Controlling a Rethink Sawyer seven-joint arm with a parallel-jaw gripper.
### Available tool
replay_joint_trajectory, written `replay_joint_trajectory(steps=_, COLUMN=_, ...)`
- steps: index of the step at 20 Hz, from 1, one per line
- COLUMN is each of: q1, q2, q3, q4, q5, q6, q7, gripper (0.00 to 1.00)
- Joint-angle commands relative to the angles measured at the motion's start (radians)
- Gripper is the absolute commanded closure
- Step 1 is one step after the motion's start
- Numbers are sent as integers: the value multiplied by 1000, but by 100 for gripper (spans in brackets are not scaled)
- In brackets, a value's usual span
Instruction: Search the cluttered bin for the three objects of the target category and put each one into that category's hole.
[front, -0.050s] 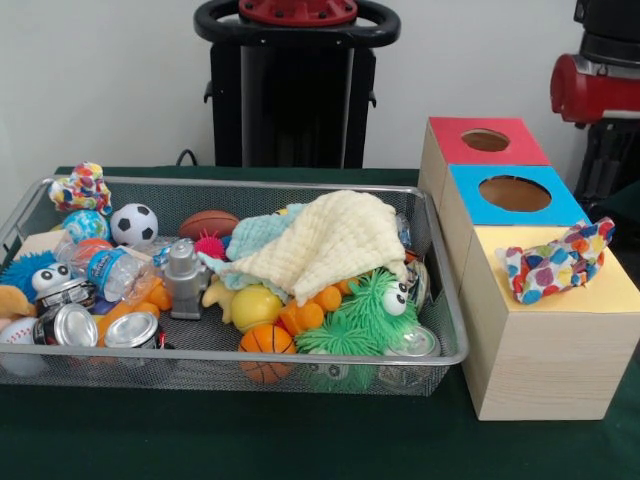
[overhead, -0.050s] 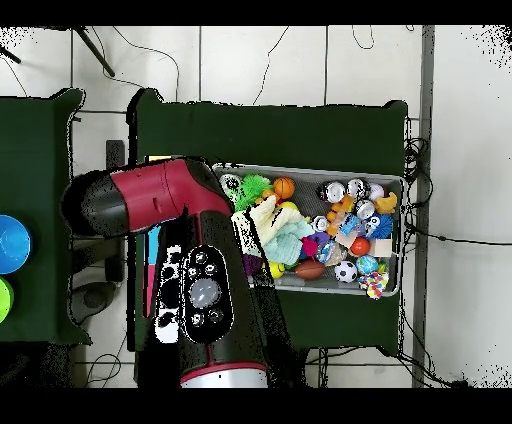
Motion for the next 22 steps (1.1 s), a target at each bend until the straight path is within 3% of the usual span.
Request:
replay_joint_trajectory(steps=1, q1=-61, q2=94, q3=122, q4=15, q5=-82, q6=-28, q7=-187, gripper=100)
replay_joint_trajectory(steps=11, q1=-77, q2=133, q3=155, q4=-37, q5=-143, q6=-29, q7=-183, gripper=100)
replay_joint_trajectory(steps=22, q1=-156, q2=46, q3=245, q4=5, q5=-124, q6=76, q7=-250, gripper=100)
